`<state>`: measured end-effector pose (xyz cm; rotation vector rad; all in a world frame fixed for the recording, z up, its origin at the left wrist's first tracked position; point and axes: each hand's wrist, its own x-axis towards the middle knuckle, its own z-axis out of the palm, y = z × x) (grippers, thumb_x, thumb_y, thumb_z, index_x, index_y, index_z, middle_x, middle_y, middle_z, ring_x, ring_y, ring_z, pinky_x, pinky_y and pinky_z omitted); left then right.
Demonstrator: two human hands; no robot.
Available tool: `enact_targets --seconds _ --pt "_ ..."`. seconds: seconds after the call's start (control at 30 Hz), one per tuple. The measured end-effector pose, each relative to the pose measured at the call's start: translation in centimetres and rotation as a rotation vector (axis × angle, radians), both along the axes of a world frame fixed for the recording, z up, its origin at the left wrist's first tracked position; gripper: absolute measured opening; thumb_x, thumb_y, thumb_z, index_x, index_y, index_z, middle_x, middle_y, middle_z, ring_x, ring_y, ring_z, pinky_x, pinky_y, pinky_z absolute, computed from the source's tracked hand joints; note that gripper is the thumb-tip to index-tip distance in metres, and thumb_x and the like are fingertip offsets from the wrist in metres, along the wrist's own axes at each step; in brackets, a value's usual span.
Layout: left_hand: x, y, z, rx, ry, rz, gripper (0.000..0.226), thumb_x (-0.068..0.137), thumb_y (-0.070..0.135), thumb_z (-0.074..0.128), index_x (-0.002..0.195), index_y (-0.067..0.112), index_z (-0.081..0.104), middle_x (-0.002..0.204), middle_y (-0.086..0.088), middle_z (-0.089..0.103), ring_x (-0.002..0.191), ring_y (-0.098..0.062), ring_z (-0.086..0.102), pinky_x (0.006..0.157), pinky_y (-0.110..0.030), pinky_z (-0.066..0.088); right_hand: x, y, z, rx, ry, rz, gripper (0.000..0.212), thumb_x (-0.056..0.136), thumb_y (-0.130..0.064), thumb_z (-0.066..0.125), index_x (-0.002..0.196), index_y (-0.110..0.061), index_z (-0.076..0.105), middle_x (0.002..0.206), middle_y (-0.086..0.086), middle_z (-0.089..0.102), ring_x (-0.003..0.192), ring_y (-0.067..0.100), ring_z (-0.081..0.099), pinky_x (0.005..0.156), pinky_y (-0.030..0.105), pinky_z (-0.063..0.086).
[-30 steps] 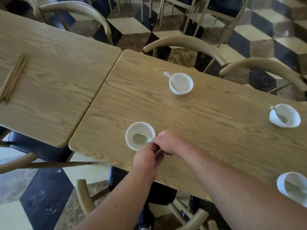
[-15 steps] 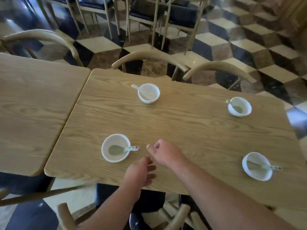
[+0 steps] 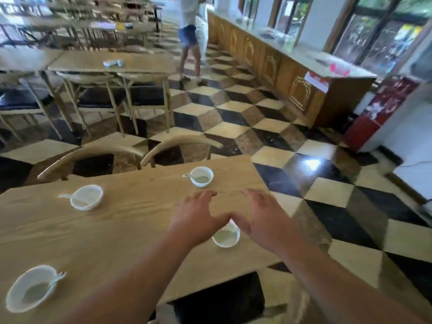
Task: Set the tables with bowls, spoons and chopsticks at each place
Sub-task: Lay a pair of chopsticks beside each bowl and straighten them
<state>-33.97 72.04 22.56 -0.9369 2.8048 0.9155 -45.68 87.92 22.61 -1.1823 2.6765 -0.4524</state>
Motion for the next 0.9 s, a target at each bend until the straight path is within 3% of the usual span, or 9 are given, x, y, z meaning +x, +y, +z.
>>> enact_targets --seconds 0.17,0.3,0.43,0.57,0.9 --pt "-10.8 13.2 3.6 -0.161 0.000 -0.110 0.089 0.085 0.084 0.056 0.160 0.041 0.035 0.169 0.007 0.038 0.155 -0.025 0.036 0.123 -0.050 0.038 -10.7 15.5 4.3 0.011 0.126 -0.064 0.085 0.095 -0.079 0.041 0.161 -0.027 0.034 0.160 -0.001 0.045 0.147 0.022 0.043 0.118 0.039 0.040" --pt "-18.9 22.6 6.1 -0.263 -0.045 -0.235 0.092 0.088 0.086 0.050 0.164 0.039 0.029 0.174 0.004 0.030 0.160 -0.028 0.028 0.127 -0.055 0.033 -17.6 26.9 7.1 0.080 0.159 -0.148 0.088 0.092 -0.085 0.034 0.163 -0.033 0.025 0.167 -0.002 0.037 0.153 0.022 0.036 0.125 0.046 0.036" --pt "-26.3 29.0 8.4 -0.282 -0.030 -0.297 0.076 0.091 0.078 0.055 0.153 0.035 0.048 0.157 0.004 0.053 0.143 -0.024 0.051 0.115 -0.045 0.047 -23.8 34.5 10.1 0.139 0.159 -0.269 0.078 0.094 -0.082 0.039 0.156 -0.036 0.037 0.162 -0.007 0.044 0.148 0.021 0.043 0.119 0.044 0.040" --pt "-33.0 31.0 9.5 -0.297 0.020 -0.281 0.066 0.089 0.077 0.057 0.141 0.037 0.059 0.144 0.009 0.062 0.130 -0.017 0.058 0.108 -0.042 0.053 -30.0 37.5 11.6 0.185 0.158 -0.283 0.072 0.096 -0.079 0.040 0.150 -0.032 0.048 0.153 -0.005 0.053 0.141 0.021 0.049 0.114 0.042 0.045" --pt "-52.6 26.7 6.9 -0.317 0.027 -0.266 0.081 0.088 0.085 0.051 0.155 0.040 0.043 0.164 0.010 0.046 0.151 -0.021 0.044 0.118 -0.049 0.044 -49.9 32.4 10.3 0.297 0.124 -0.243 0.077 0.095 -0.077 0.047 0.158 -0.035 0.035 0.165 -0.004 0.040 0.151 0.023 0.041 0.120 0.045 0.039"
